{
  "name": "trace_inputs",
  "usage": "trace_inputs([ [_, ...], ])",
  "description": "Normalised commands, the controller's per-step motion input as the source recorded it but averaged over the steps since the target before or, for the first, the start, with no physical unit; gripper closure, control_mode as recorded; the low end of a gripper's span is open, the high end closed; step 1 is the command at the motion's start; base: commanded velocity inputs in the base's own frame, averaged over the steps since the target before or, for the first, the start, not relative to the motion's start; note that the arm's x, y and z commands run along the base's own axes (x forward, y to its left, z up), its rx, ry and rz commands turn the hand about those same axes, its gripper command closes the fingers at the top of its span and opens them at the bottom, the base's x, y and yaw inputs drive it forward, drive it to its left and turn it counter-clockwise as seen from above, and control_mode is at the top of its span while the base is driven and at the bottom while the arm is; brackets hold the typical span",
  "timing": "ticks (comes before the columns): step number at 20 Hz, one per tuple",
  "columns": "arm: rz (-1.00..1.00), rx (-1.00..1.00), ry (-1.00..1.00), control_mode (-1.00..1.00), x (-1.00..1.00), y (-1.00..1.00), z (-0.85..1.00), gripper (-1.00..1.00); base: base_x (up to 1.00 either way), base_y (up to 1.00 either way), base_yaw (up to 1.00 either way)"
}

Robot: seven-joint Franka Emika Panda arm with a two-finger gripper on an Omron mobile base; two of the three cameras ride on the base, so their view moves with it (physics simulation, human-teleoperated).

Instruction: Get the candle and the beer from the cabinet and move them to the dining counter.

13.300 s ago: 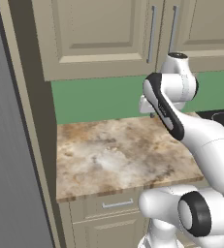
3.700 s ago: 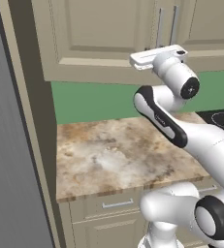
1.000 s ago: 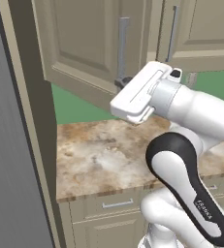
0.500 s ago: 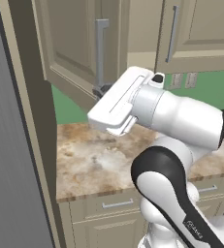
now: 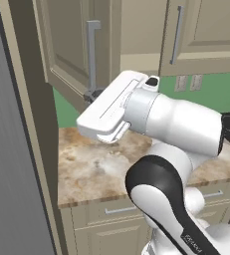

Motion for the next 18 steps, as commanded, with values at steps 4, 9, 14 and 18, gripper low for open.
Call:
trace_inputs([
  [4,0.0,0.0,0.0,-1.0,0.0,0.0,0.0,-1.0,0.0,0.0,0.0],
  [9,0.01,0.0,-0.01,-1.0,-0.21,-0.06,0.0,-1.0,0.0,0.0,0.0],
  [14,0.11,0.03,-0.09,-1.0,-0.46,-0.63,0.0,-1.0,0.0,0.0,0.0],
  [18,0.15,0.03,-0.06,-1.0,-0.55,-0.94,0.0,-1.0,0.0,0.0,0.0],
])
